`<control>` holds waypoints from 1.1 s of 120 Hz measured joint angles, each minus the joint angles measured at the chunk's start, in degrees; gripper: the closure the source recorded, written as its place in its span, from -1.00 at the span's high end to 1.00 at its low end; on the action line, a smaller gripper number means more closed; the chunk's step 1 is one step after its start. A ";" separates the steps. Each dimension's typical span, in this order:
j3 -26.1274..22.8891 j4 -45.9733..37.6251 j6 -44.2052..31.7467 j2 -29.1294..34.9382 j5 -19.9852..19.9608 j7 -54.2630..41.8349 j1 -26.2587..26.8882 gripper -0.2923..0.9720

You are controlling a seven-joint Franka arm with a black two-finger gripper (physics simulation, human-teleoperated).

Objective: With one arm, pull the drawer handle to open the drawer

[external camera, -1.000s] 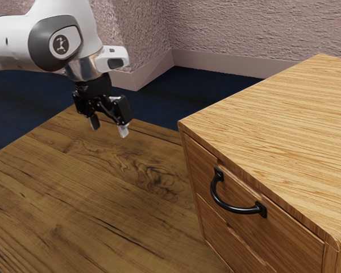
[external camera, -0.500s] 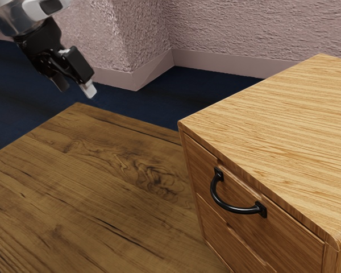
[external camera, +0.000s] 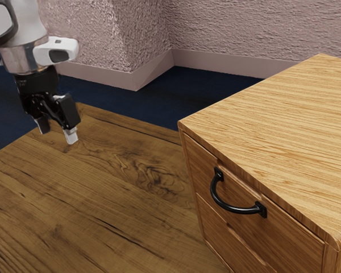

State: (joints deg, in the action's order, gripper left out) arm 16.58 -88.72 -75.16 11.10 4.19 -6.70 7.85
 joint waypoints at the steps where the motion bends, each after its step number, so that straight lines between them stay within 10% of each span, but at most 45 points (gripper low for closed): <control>1: -0.06 -1.20 -0.27 0.96 0.01 0.00 0.04 0.54; 20: -4.74 -26.22 -7.43 20.56 -1.03 1.71 -5.11 0.54; 37: -11.34 -35.43 -13.77 30.44 -11.15 8.71 -13.84 0.54; 61: -17.12 -42.07 -26.54 36.97 -27.97 18.95 -18.08 0.54; 95: -18.31 -46.77 -39.74 37.10 -35.69 28.70 -16.96 0.54; 113: -16.23 -42.51 -36.69 36.60 -31.77 32.10 -15.89 0.53; 132: -18.50 -40.55 -31.69 36.61 -8.45 25.75 -5.75 0.53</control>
State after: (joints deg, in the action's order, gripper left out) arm -1.93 -129.27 -106.85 47.70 -4.27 19.06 2.10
